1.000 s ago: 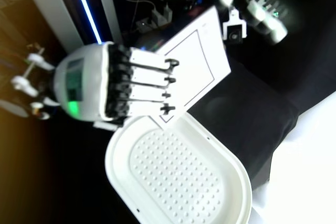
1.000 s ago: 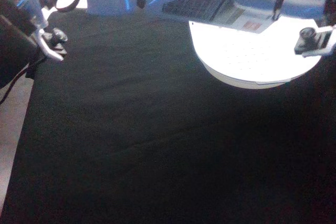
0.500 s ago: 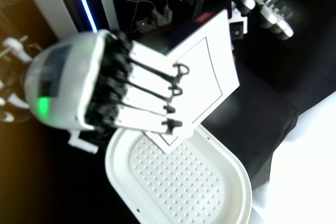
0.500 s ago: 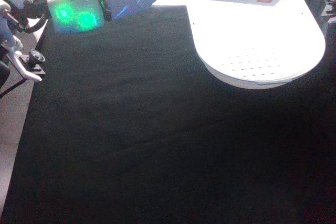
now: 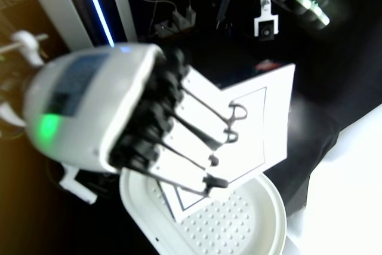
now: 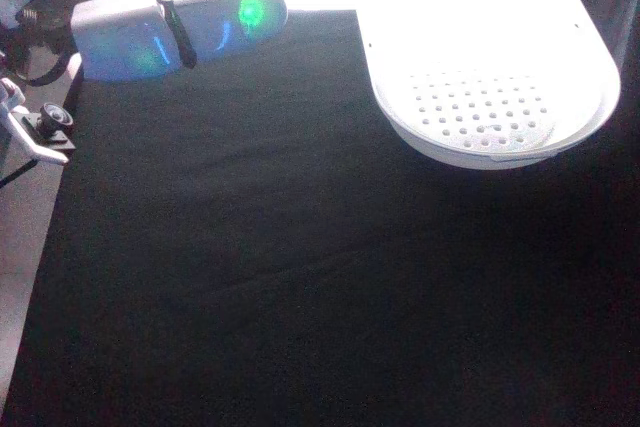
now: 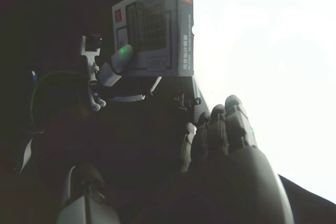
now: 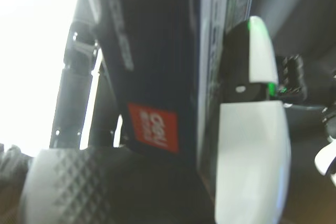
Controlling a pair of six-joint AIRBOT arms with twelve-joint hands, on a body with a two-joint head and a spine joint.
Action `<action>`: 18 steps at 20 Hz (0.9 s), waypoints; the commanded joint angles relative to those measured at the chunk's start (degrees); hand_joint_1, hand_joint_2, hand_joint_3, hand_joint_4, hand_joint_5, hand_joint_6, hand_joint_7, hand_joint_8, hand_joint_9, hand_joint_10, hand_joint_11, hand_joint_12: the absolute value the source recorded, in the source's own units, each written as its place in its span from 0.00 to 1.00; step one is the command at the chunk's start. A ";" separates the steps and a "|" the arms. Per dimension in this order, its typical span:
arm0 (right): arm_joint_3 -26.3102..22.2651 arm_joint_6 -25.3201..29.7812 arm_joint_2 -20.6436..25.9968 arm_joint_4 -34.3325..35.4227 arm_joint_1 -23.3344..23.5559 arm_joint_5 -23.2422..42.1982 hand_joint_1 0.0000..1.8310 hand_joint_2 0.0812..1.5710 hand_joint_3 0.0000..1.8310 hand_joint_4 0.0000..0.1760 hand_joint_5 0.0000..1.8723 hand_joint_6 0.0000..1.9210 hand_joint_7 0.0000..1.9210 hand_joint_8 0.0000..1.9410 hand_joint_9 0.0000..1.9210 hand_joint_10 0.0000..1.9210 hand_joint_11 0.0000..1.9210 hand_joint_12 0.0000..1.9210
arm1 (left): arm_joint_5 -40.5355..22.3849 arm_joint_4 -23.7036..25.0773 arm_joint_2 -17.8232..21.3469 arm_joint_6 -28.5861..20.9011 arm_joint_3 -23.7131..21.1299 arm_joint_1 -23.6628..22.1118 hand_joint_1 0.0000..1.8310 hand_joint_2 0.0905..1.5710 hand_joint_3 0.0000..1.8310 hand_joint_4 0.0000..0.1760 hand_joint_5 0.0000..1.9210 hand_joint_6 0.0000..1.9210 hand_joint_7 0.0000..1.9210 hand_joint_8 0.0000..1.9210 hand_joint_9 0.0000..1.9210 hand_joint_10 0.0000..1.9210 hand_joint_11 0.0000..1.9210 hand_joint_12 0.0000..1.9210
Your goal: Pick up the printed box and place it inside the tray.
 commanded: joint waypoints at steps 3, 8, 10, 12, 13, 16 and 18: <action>0.91 -1.22 0.53 1.53 0.69 4.57 0.70 0.66 0.00 0.00 0.57 0.35 0.59 0.50 0.57 0.40 0.45 0.66 | -7.45 -1.09 0.68 -0.11 -0.16 0.26 0.09 0.60 0.01 1.00 0.00 0.00 0.00 0.00 0.00 0.00 0.00 0.00; 1.29 -1.76 0.56 1.46 0.69 3.10 0.70 0.66 0.00 0.00 0.58 0.33 0.59 0.48 0.58 0.41 0.47 0.64 | -7.23 -1.80 0.88 -0.12 -0.34 1.45 0.09 0.59 0.00 1.00 0.00 0.00 0.00 0.00 0.00 0.00 0.00 0.00; 1.56 -1.86 0.55 1.45 0.69 2.78 0.69 0.67 0.00 0.00 0.56 0.38 0.58 0.50 0.57 0.41 0.45 0.65 | -7.38 -1.88 0.87 -0.12 -0.38 1.73 0.10 0.59 0.00 1.00 0.00 0.00 0.00 0.00 0.00 0.00 0.00 0.00; 1.56 -1.88 0.55 1.29 0.68 2.69 0.67 0.70 0.00 0.00 0.48 0.53 0.53 0.53 0.46 0.35 0.32 0.66 | -7.39 -2.00 0.87 -0.12 -0.41 1.96 0.12 0.59 0.00 1.00 0.00 0.00 0.00 0.00 0.00 0.00 0.00 0.00; 1.53 -2.39 0.55 1.27 0.68 2.54 0.51 0.54 0.00 0.46 0.27 0.06 0.28 0.06 0.23 0.09 0.04 0.53 | -7.36 -2.13 0.87 -0.12 -0.41 2.19 0.12 0.60 0.01 1.00 0.00 0.00 0.00 0.00 0.00 0.00 0.00 0.00; 1.17 -3.62 0.55 1.16 0.68 1.61 0.44 0.40 0.00 1.00 0.01 0.00 0.01 0.00 0.01 0.00 0.00 0.04 | -6.89 -2.29 0.92 -0.12 -0.39 2.87 0.08 0.62 0.01 1.00 0.00 0.00 0.00 0.00 0.00 0.00 0.00 0.00; 1.03 -3.66 0.55 1.15 0.68 1.56 0.42 0.37 0.00 1.00 0.00 0.00 0.00 0.00 0.00 0.00 0.00 0.00 | -6.96 -2.42 0.99 -0.12 -0.39 2.96 0.08 0.62 0.01 1.00 0.00 0.00 0.00 0.00 0.00 0.00 0.00 0.00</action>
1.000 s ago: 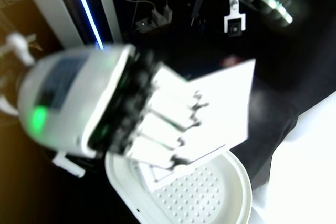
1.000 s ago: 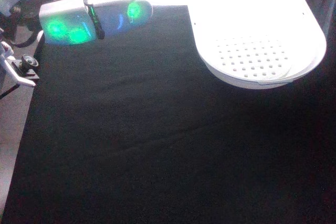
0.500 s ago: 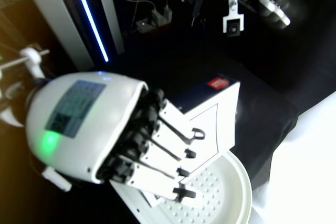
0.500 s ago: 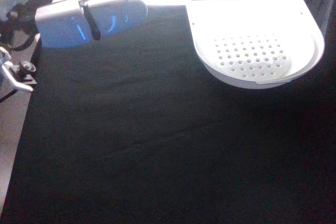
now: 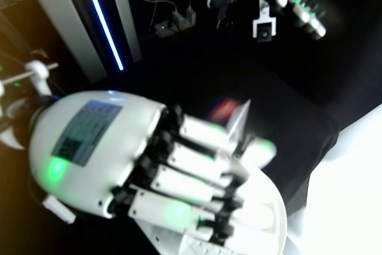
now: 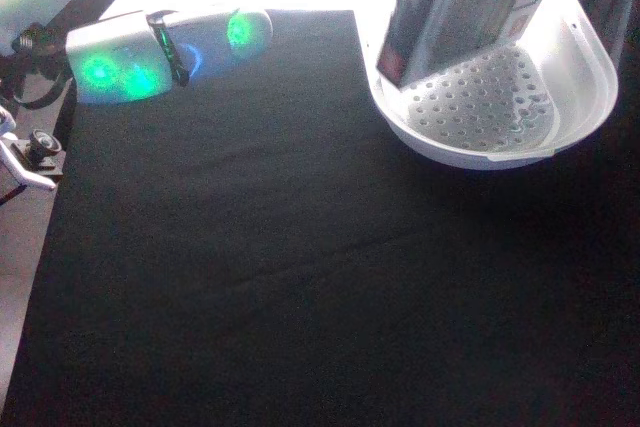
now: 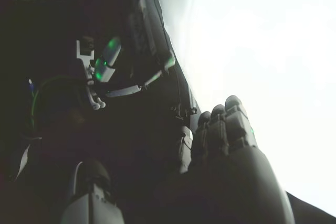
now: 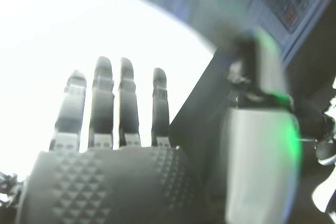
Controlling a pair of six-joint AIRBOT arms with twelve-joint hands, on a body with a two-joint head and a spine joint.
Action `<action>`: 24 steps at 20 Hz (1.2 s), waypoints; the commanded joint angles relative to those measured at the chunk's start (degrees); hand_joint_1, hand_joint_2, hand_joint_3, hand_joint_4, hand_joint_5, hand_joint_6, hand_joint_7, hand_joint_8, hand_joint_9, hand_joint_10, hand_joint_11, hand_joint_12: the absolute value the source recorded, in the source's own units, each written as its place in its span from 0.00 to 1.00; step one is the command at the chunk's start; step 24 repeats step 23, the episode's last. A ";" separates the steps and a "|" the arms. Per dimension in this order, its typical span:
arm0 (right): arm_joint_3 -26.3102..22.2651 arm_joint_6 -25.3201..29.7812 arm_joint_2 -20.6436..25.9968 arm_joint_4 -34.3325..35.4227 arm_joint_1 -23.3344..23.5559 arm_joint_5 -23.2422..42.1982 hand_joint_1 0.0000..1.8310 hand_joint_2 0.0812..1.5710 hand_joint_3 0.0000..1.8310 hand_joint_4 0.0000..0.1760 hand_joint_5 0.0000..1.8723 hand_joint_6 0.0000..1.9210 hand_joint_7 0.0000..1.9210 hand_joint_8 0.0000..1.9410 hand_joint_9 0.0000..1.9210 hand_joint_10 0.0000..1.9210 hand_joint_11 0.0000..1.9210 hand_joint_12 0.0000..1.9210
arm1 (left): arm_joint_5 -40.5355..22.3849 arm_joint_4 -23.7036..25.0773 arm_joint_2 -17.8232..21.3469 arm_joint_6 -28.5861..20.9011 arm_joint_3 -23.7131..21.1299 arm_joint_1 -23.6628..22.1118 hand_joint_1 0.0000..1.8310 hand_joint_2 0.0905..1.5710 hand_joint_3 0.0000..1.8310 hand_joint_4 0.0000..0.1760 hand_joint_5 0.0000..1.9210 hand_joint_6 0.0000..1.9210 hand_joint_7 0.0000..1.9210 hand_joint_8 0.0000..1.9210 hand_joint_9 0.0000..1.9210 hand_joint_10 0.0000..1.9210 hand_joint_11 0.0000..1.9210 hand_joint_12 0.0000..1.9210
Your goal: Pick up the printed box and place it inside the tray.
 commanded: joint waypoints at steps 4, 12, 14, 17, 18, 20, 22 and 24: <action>-0.20 -0.16 0.44 1.27 0.68 6.29 0.41 0.36 0.00 1.00 0.00 0.00 0.00 0.00 0.00 0.00 0.00 0.00 | -7.15 -0.93 0.67 -0.14 -0.19 -0.03 0.09 0.62 0.01 1.00 0.00 0.00 0.00 0.00 0.00 0.00 0.00 0.00; -6.56 -0.15 6.26 -0.71 0.68 10.98 0.43 0.33 0.00 1.00 0.00 0.00 0.00 0.00 0.00 0.00 0.00 0.00 | -10.48 -1.84 1.49 -0.14 -1.04 2.17 0.12 0.59 0.00 1.00 0.00 0.00 0.00 0.00 0.00 0.00 0.00 0.00; -8.28 -0.15 7.64 -0.75 0.47 13.70 0.42 0.31 0.00 1.00 0.00 0.00 0.00 0.00 0.00 0.00 0.00 0.00 | -12.05 -2.06 1.97 -0.14 -1.55 2.96 0.12 0.57 0.00 1.00 0.00 0.00 0.00 0.00 0.00 0.00 0.00 0.00; -11.31 -0.15 9.84 -1.15 -0.91 17.74 0.46 0.32 0.00 1.00 0.00 0.00 0.00 0.00 0.00 0.00 0.00 0.00 | -14.48 -2.40 2.51 -0.14 -2.37 3.86 0.16 0.57 0.00 1.00 0.00 0.00 0.00 0.00 0.00 0.00 0.00 0.00; -12.34 -0.15 10.35 -1.48 -1.65 19.62 0.46 0.32 0.00 1.00 0.00 0.00 0.00 0.00 0.00 0.00 0.00 0.00 | -15.45 -2.42 2.77 -0.14 -2.66 4.18 0.20 0.56 0.00 1.00 0.00 0.00 0.00 0.00 0.00 0.00 0.00 0.00; -13.51 -0.14 11.06 -1.60 -2.89 22.48 0.46 0.32 0.00 1.00 0.00 0.00 0.00 0.00 0.00 0.00 0.00 0.00 | -16.68 -2.41 3.35 -0.14 -3.23 4.47 0.22 0.56 0.00 1.00 0.00 0.00 0.00 0.00 0.00 0.00 0.00 0.00; -14.93 -0.07 11.96 -1.57 -4.63 26.29 0.45 0.31 0.00 1.00 0.00 0.00 0.00 0.00 0.00 0.00 0.00 0.00 | -18.71 -2.45 4.70 -0.14 -4.86 5.23 0.25 0.54 0.00 1.00 0.01 0.00 0.00 0.00 0.00 0.00 0.00 0.00; -15.42 -0.07 12.17 -1.57 -4.98 27.33 0.46 0.31 0.00 1.00 0.00 0.00 0.00 0.00 0.00 0.00 0.00 0.00 | -19.58 -2.45 5.33 -0.14 -5.67 5.41 0.25 0.54 0.00 1.00 0.03 0.01 0.00 0.00 0.00 0.00 0.00 0.00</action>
